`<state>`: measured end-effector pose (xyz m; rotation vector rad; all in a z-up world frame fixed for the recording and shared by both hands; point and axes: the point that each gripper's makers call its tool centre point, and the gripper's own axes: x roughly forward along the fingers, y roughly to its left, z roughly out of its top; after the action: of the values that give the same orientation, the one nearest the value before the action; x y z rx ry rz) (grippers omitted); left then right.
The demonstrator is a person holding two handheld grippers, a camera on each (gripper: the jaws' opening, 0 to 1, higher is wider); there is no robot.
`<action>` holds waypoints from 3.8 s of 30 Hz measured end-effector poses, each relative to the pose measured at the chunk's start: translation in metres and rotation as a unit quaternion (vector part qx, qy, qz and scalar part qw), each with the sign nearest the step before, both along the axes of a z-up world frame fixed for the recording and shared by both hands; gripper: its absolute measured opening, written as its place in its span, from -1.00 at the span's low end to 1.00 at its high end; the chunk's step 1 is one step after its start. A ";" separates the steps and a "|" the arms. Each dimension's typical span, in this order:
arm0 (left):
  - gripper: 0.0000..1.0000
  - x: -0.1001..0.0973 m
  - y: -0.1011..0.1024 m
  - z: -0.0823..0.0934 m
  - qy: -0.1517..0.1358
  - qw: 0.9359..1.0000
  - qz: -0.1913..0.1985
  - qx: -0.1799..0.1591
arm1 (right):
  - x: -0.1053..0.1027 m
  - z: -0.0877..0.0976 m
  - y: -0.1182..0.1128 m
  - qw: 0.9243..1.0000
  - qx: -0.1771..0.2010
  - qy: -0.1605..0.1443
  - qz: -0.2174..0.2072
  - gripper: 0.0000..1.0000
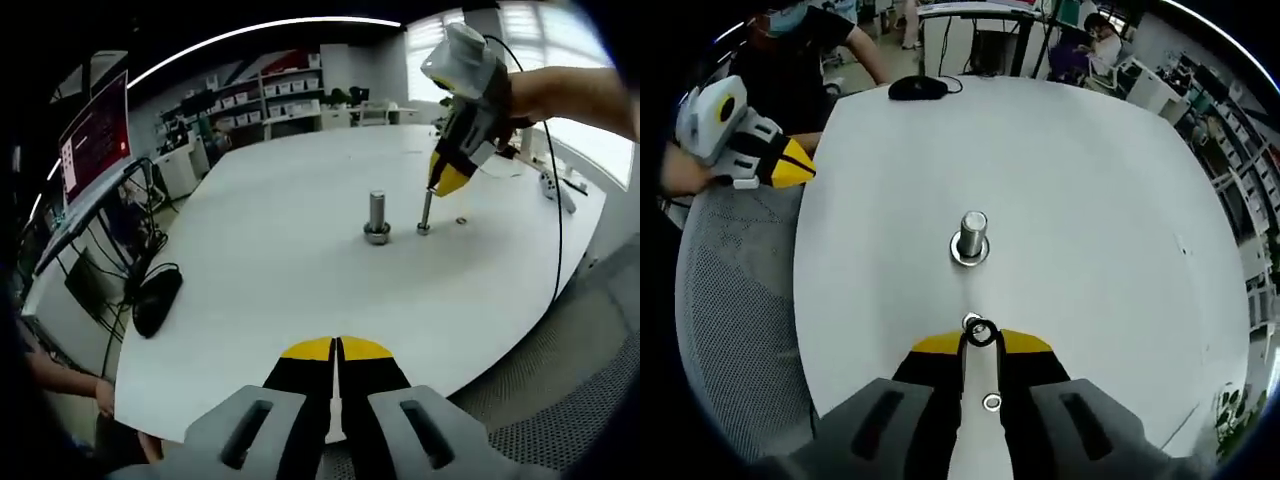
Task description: Place the washer onto the threaded stud by aligning its center hole with the stud, sliding it down to the base, and recovering from edge contact or off-axis alignment until the washer reaches the visible bottom stop.
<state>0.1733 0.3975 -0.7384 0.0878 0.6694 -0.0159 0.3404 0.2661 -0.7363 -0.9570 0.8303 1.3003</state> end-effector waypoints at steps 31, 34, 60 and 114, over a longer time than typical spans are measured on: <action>-1.00 0.000 0.002 0.000 -0.003 1.000 0.002 0.001 | 0.000 -0.038 0.004 0.999 -0.045 0.020 0.016 -0.72; -1.00 0.000 0.003 0.000 -0.002 1.000 0.002 0.003 | 0.001 -0.042 0.004 0.998 -0.049 0.021 0.018 -0.72; -1.00 0.000 0.003 -0.001 -0.001 1.000 0.001 0.007 | 0.006 -0.056 -0.017 0.999 -0.040 0.011 0.003 -0.42; -1.00 -0.001 0.003 -0.002 0.003 1.000 0.000 0.008 | 0.017 -0.062 -0.093 0.993 -0.030 0.058 -0.099 -0.34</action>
<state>0.1727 0.4004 -0.7403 0.1039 0.6748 -0.0112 0.3575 0.1729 -0.7983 -0.8288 1.0329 1.1717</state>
